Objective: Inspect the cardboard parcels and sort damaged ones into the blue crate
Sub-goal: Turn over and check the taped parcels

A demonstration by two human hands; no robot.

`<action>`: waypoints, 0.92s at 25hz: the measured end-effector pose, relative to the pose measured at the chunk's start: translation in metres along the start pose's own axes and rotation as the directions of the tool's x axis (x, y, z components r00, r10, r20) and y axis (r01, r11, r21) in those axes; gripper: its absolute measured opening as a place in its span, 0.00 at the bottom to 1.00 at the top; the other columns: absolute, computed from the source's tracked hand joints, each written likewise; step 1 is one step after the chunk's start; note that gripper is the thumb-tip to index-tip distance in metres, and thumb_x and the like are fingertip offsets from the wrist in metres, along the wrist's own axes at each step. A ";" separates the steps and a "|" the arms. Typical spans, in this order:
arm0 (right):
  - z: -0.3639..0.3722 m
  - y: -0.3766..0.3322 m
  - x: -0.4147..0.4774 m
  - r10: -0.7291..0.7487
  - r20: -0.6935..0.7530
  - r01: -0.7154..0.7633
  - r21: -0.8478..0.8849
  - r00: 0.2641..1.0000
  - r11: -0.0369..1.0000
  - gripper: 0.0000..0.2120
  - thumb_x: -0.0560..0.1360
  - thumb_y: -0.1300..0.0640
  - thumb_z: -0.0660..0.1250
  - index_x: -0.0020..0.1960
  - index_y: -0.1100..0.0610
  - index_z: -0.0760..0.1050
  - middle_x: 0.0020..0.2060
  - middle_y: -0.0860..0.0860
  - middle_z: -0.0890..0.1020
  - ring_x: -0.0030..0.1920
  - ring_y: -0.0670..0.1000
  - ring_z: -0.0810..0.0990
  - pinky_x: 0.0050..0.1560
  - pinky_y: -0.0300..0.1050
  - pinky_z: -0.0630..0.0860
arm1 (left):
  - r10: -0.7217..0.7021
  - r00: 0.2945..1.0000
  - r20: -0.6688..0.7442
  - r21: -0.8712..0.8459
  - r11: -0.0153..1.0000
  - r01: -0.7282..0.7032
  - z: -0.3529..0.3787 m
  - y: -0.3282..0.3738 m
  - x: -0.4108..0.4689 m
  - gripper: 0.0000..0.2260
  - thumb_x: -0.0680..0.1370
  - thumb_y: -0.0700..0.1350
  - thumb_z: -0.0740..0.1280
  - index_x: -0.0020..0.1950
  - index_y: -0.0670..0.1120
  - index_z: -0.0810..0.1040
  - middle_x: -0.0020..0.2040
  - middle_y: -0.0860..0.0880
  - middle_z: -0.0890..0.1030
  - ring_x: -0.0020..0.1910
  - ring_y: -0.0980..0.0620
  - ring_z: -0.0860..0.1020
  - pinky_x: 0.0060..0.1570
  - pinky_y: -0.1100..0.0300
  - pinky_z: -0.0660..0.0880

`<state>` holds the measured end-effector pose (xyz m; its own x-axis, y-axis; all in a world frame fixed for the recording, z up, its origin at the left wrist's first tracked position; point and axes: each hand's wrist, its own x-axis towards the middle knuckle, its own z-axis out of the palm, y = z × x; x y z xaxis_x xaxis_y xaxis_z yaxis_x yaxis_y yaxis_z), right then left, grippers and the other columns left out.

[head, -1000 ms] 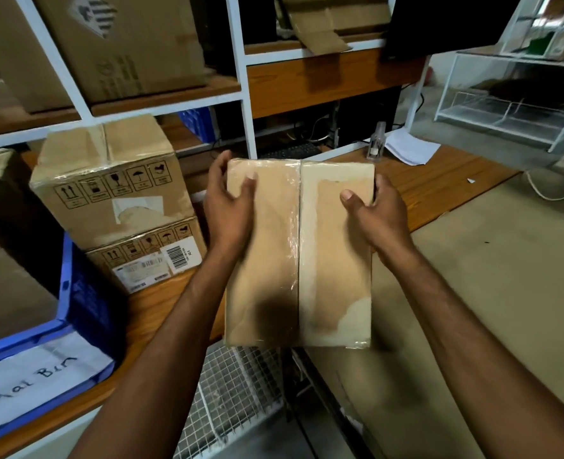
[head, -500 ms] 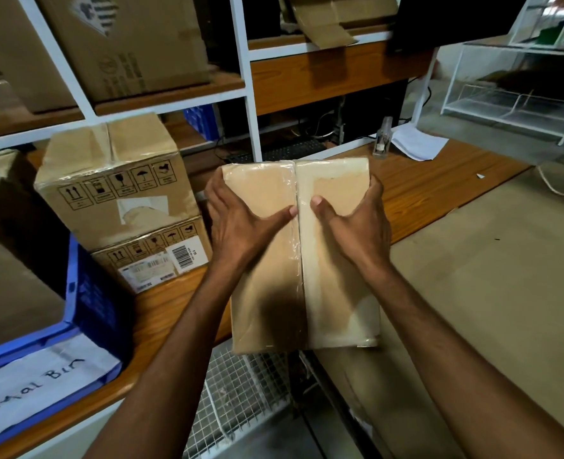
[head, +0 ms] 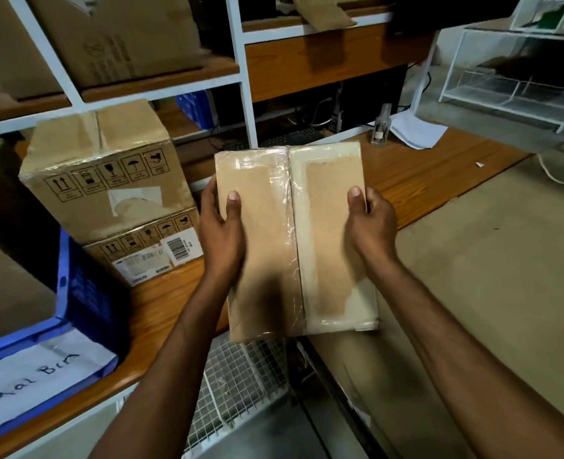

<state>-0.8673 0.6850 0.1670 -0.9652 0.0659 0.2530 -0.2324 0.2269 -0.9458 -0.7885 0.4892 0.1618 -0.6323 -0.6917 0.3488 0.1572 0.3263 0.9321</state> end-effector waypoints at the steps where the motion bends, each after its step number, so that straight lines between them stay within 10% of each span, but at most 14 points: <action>1: 0.000 -0.001 0.003 0.014 -0.028 -0.014 -0.018 1.000 1.000 0.09 0.85 0.51 0.62 0.47 0.48 0.78 0.39 0.40 0.78 0.41 0.41 0.75 0.43 0.39 0.69 | 0.010 1.000 -0.008 -0.017 1.000 -0.010 0.001 -0.001 0.002 0.20 0.85 0.49 0.64 0.78 0.53 0.69 0.68 0.55 0.76 0.65 0.63 0.76 0.65 0.59 0.76; 4: 0.003 -0.004 0.011 0.053 -0.073 -0.057 -0.067 0.996 0.996 0.16 0.85 0.53 0.62 0.37 0.46 0.72 0.34 0.41 0.73 0.36 0.41 0.70 0.33 0.31 0.64 | -0.032 0.999 -0.038 -0.030 0.999 0.031 0.001 -0.001 0.009 0.20 0.86 0.47 0.63 0.78 0.49 0.70 0.70 0.55 0.76 0.61 0.70 0.75 0.63 0.68 0.74; 10: 0.005 0.002 0.005 -0.014 0.017 0.017 -0.197 1.000 0.980 0.16 0.83 0.47 0.65 0.64 0.57 0.78 0.58 0.52 0.84 0.56 0.55 0.81 0.50 0.43 0.69 | -0.024 0.998 0.060 0.060 0.998 0.020 -0.005 -0.015 0.006 0.29 0.83 0.58 0.66 0.82 0.57 0.62 0.76 0.50 0.72 0.71 0.52 0.74 0.68 0.46 0.75; 23: 0.012 0.007 0.005 0.043 0.223 0.049 -0.393 0.974 0.918 0.57 0.63 0.34 0.80 0.79 0.53 0.53 0.72 0.52 0.73 0.67 0.57 0.75 0.56 0.47 0.74 | 0.011 0.982 0.191 0.460 0.883 -0.099 0.000 -0.003 -0.007 0.59 0.68 0.65 0.78 0.85 0.51 0.43 0.83 0.46 0.53 0.77 0.47 0.60 0.68 0.50 0.64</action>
<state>-0.8753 0.6753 0.1591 -0.9767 -0.1425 0.1604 -0.2140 0.5934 -0.7759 -0.7848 0.4929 0.1563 -0.7637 -0.5527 0.3336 -0.1476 0.6525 0.7432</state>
